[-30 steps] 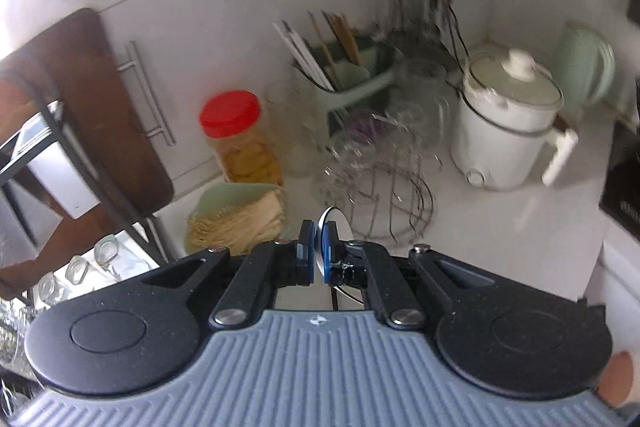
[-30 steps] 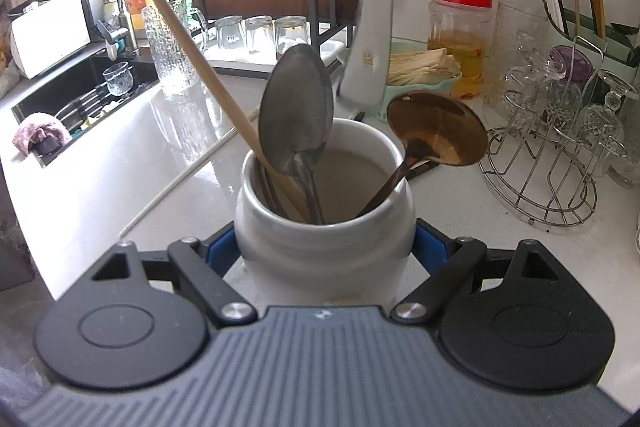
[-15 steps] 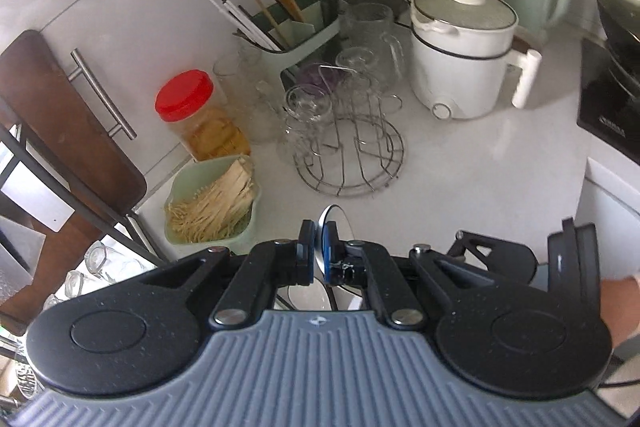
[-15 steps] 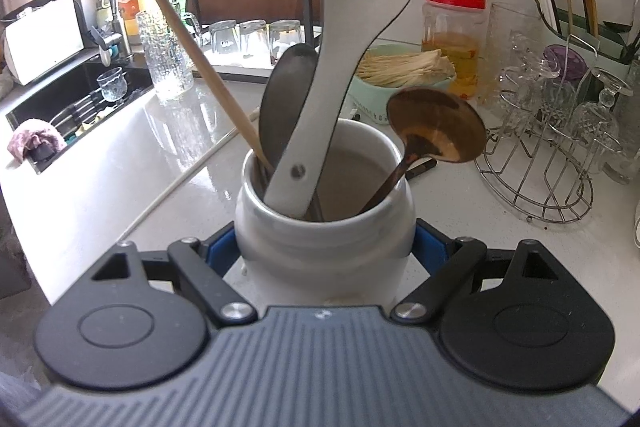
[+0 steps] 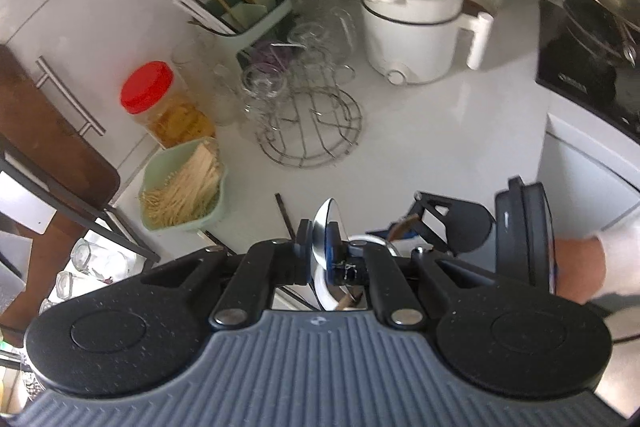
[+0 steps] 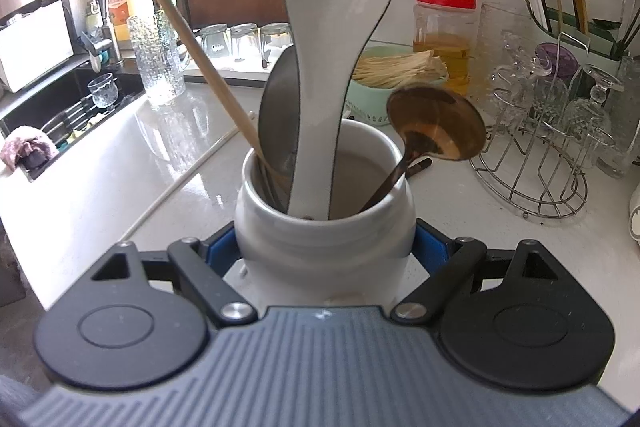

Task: Organize utensils
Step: 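Lower the white ceramic spoon into the mug with the left tool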

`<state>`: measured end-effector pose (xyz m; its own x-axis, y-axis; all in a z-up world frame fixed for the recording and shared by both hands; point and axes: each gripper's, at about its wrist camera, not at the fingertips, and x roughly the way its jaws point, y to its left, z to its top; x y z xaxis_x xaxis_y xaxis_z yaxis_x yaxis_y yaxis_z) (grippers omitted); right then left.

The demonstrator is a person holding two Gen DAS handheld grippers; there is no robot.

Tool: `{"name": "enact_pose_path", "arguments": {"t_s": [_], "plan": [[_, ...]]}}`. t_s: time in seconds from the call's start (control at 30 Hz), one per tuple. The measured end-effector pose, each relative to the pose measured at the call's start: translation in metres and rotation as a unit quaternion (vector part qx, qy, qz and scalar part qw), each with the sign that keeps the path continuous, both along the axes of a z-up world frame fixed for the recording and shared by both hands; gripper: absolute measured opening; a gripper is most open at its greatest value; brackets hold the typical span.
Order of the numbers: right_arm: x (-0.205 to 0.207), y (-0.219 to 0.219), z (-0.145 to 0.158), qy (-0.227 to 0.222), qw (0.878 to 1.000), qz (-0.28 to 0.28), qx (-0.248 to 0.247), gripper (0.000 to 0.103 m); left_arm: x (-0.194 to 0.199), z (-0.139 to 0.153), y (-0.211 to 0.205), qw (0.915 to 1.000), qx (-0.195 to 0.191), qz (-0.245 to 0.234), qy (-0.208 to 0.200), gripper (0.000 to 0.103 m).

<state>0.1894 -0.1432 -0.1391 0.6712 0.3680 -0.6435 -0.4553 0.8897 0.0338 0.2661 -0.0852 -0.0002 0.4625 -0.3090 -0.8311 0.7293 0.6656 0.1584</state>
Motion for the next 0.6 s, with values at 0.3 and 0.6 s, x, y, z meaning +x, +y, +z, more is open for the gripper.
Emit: {"name": "enact_pose_path", "arguments": {"t_s": [0.3, 0.6], "plan": [[0.000, 0.001, 0.000, 0.000, 1.000, -0.002, -0.001, 0.091, 0.001, -0.005, -0.003, 0.9991, 0.016, -0.027, 0.027, 0.008], [0.000, 0.002, 0.000, 0.002, 1.000, -0.007, -0.002, 0.091, 0.008, -0.013, -0.009, 0.9961, 0.041, -0.054, 0.056, 0.008]]}}
